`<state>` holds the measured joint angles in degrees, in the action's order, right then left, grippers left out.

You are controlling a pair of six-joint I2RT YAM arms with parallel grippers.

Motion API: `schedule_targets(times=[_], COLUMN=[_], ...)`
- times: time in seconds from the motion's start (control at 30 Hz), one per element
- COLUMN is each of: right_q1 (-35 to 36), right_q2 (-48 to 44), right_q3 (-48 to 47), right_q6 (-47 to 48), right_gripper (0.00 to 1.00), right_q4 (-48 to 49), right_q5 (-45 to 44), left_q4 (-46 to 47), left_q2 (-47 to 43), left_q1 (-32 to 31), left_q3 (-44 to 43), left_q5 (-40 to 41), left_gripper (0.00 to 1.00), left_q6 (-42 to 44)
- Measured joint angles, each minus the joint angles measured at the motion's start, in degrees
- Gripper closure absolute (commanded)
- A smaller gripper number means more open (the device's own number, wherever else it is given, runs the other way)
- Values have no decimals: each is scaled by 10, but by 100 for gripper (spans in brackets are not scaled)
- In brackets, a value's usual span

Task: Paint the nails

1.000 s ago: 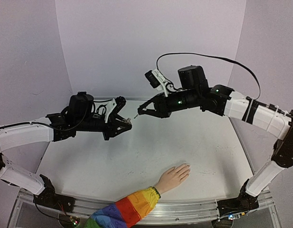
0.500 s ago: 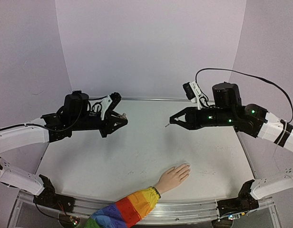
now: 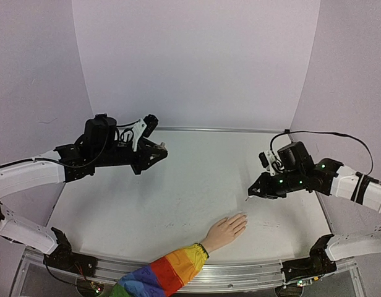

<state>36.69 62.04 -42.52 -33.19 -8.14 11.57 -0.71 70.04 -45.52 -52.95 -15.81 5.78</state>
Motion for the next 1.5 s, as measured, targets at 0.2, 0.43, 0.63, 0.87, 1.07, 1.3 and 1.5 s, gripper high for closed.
schedule_targets(times=[0.2,0.43,0.63,0.87,1.07,1.3,1.5], right_q1=[-13,-14,-14,-14,-14,-14,-14], right_q2=[7,43,78,98,101,122,135], right_q3=[36,38,38,45,46,47,51], right_q6=[1,5,12,16,16,17,18], right_gripper=[100,100,100,100,100,100,100], right_q4=[-5,-4,7,36,43,50,58], right_q5=[-1,-3,-5,-9,-28,-35,-35], left_q4=[3,8,14,14,15,18,18], left_q2=[30,49,62,72,72,76,94], left_q1=[0,0,0,2,5,9,10], left_q3=[-13,-13,-14,-14,-14,-14,-15], left_q5=[23,40,46,54,55,55,55], left_gripper=[100,100,100,100,100,100,100], left_q6=[-10,-23,-24,-23,-23,-23,-24])
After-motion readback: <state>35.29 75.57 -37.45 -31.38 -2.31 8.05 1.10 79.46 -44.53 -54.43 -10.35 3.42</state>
